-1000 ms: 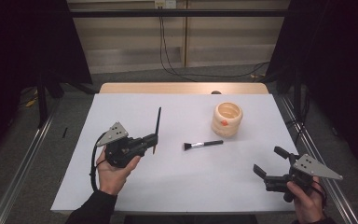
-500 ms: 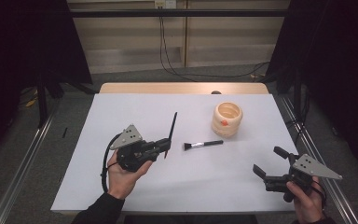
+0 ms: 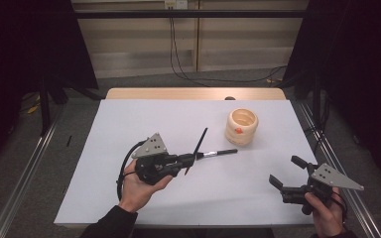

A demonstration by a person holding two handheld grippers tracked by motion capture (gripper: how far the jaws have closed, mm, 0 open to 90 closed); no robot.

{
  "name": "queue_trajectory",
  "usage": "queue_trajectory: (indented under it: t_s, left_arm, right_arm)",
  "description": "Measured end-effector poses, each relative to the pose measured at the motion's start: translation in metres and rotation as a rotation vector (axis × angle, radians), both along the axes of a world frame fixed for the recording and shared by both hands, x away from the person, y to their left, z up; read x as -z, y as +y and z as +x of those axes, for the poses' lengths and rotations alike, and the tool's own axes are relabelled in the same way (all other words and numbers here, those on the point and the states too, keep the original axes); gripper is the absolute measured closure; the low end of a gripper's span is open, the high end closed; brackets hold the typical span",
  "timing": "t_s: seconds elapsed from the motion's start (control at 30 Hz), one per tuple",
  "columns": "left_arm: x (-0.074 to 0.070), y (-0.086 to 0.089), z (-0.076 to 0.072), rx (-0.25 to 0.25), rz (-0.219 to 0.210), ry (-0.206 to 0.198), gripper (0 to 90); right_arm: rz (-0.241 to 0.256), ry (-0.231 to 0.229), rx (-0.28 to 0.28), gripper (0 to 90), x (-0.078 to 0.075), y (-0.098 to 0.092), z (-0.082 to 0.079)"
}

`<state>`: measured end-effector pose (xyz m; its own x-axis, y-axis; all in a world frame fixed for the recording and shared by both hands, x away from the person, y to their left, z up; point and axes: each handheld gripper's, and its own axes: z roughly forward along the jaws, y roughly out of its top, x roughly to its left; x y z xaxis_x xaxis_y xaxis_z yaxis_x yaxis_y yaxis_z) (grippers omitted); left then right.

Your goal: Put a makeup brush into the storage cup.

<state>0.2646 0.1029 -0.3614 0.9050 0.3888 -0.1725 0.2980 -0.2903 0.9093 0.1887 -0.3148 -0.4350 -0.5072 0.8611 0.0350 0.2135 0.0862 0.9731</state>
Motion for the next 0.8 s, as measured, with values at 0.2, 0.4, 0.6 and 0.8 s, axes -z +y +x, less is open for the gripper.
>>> queue_trajectory:
  t_s: [0.2,0.4,0.6,0.8]
  left_arm:
    - [-0.001,-0.002,0.003,0.016,0.053,0.03,83.8]
    - [-0.001,-0.007,0.009,0.032,0.095,0.062,83.8]
    - [-0.002,-0.006,0.011,0.016,0.147,0.079,83.8]
    - [-0.003,-0.009,0.014,0.034,0.215,0.084,83.8]
  right_arm:
    - [0.002,0.003,-0.002,0.0,0.0,0.0,0.0]
    - [0.0,0.002,-0.003,0.0,0.0,0.0,0.0]
    - [-0.002,0.0,-0.003,0.0,0.0,0.0,0.0]
    - [-0.002,0.001,-0.005,0.0,0.0,0.0,0.0]
